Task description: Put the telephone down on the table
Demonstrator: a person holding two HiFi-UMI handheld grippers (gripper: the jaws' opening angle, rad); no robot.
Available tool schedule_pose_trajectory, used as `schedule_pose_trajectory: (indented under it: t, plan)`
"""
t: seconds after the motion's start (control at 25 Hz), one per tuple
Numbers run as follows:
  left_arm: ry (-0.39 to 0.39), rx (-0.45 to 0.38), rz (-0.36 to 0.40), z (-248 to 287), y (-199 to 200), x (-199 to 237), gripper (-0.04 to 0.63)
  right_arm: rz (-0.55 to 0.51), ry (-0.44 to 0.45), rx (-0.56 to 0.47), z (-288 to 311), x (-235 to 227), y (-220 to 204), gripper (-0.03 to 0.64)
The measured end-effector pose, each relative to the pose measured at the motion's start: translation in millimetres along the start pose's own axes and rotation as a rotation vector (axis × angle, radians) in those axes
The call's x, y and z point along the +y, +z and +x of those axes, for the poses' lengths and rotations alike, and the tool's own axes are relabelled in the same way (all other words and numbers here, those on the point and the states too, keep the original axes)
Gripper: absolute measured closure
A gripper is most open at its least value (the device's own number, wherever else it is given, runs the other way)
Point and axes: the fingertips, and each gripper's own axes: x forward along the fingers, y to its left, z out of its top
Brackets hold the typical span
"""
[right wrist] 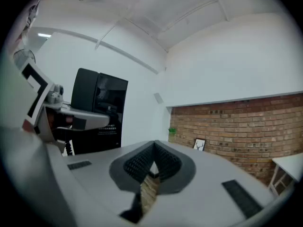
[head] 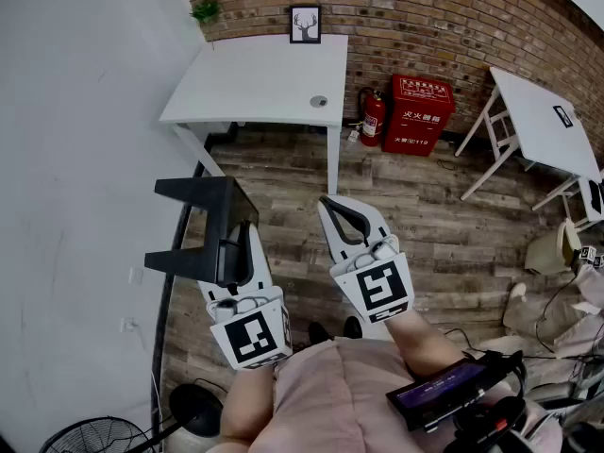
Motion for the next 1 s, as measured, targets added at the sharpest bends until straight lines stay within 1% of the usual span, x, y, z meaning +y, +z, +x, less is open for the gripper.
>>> schedule_pose_trajectory:
  t: [0.48, 0.6, 0.64, 0.68, 0.72, 0.88, 1.0]
  plan:
    - [-0.025, 0.013, 0.014, 0, 3, -12, 0.433, 0.014, 0.0, -0.01, -6, -1, 1, 0.614]
    - [-0.036, 0.019, 0.013, 0, 2, -17, 0.433, 0.041, 0.025, -0.033, -8, -1, 3, 0.611]
    - [-0.038, 0.021, 0.013, 0, 3, -18, 0.433, 0.047, 0.046, -0.033, -9, 1, 3, 0.571]
    - [-0.04, 0.023, 0.013, 0, 3, -19, 0.433, 0.05, 0.067, -0.033, -9, 3, 3, 0.495]
    - [-0.042, 0.025, 0.011, 0, 2, -20, 0.433, 0.05, 0.082, -0.034, -10, 5, 3, 0.473]
    - [-0.044, 0.031, 0.012, -2, 4, -31, 0.433, 0.05, 0.1, -0.035, -17, -2, -2, 0.445]
    - [-0.049, 0.032, 0.01, -4, 6, -37, 0.433, 0.065, 0.121, -0.049, -22, -6, 1, 0.437]
